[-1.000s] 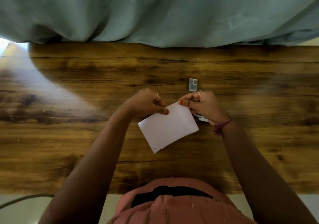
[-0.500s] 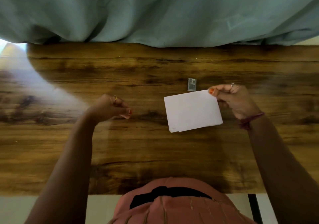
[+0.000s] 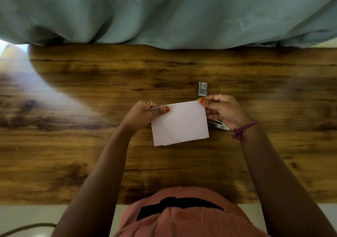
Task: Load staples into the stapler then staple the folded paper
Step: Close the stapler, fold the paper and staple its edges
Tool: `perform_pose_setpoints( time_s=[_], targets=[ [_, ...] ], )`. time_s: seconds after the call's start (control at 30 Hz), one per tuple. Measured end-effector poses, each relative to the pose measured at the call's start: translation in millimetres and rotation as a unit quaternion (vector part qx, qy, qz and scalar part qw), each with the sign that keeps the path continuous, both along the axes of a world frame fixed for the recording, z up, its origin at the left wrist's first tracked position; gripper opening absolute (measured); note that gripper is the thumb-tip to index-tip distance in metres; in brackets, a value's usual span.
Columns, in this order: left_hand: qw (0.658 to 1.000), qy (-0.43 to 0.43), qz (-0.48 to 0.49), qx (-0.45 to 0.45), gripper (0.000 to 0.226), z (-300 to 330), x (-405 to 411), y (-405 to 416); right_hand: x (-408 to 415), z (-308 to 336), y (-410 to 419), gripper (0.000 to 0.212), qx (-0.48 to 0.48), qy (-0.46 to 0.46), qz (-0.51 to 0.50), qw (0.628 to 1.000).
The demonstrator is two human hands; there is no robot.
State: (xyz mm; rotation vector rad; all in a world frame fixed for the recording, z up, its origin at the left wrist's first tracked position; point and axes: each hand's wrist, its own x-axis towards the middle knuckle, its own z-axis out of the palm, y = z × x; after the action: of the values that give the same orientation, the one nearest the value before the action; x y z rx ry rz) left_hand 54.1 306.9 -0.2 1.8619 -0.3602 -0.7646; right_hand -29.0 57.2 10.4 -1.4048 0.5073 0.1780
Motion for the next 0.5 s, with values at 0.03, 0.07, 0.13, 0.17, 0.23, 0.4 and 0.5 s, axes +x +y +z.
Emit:
perform_pose_setpoints(
  time_s=[0.03,0.07,0.13,0.17,0.23,0.4,0.5],
  targets=[
    [1.0,-0.019,-0.005,0.008,0.026,2,1,-1,0,0,0,0.022,-0.002,0.004,0.0,1.0],
    [0.999,-0.035,-0.01,0.017,0.027,5,3,-2,1,0,0,0.019,-0.014,0.005,0.004,1.0],
    [0.997,-0.054,-0.03,0.041,0.025,10,8,0,1,1,-3,0.014,-0.057,-0.002,0.039,0.998],
    [0.996,-0.056,-0.046,0.054,0.024,13,11,1,0,3,-6,0.013,-0.084,-0.011,0.072,0.994],
    [0.991,-0.058,-0.089,0.08,0.024,21,16,2,-1,9,-11,0.017,-0.141,-0.025,0.158,0.977],
    [0.998,-0.026,-0.051,-0.032,0.027,27,19,0,2,15,-9,0.028,-0.148,0.005,0.241,0.959],
    [0.933,0.203,0.108,-0.276,0.072,18,18,5,3,10,-9,0.024,-0.047,-0.005,0.122,0.991]
  ],
)
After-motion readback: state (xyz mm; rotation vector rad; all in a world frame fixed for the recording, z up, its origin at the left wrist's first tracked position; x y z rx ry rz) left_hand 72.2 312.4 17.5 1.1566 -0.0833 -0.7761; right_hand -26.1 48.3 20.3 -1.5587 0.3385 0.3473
